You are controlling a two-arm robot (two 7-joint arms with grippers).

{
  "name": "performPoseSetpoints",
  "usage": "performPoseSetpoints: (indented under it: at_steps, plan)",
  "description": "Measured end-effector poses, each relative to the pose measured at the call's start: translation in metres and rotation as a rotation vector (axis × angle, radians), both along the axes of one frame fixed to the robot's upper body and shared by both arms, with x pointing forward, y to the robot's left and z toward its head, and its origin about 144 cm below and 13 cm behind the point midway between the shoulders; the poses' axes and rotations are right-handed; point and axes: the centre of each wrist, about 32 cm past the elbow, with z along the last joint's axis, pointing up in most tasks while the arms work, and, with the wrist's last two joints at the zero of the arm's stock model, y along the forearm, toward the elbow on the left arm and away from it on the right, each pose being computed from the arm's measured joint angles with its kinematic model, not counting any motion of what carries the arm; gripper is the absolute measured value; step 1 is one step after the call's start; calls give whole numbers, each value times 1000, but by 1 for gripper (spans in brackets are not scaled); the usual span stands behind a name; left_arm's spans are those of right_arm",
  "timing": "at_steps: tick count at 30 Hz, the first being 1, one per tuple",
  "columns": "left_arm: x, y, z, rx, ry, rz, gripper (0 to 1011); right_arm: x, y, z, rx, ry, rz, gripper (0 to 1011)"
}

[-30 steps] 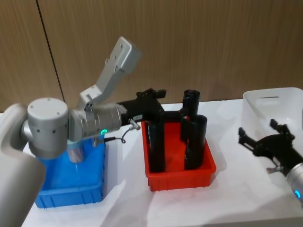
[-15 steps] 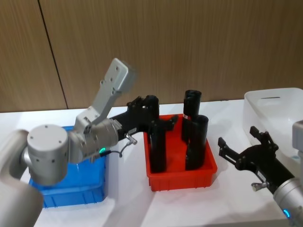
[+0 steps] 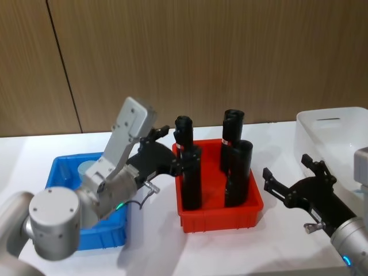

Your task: Pick the cotton swabs from the blue box and place them into the white box.

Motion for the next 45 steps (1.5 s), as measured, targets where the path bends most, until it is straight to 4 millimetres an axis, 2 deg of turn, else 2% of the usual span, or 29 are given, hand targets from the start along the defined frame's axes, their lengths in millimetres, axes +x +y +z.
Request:
performPoseSetpoints:
  at_steps: [16,26,45]
  plan:
    - [-41,-1,-29,-30,-93,149,1004,0,0,0,0,0,0,1001]
    - [-61,-2,-40,-53,-135,217,1004,0,0,0,0,0,0,1002]
    - [-65,-2,-42,-58,-142,229,1004,0,0,0,0,0,0,1002]
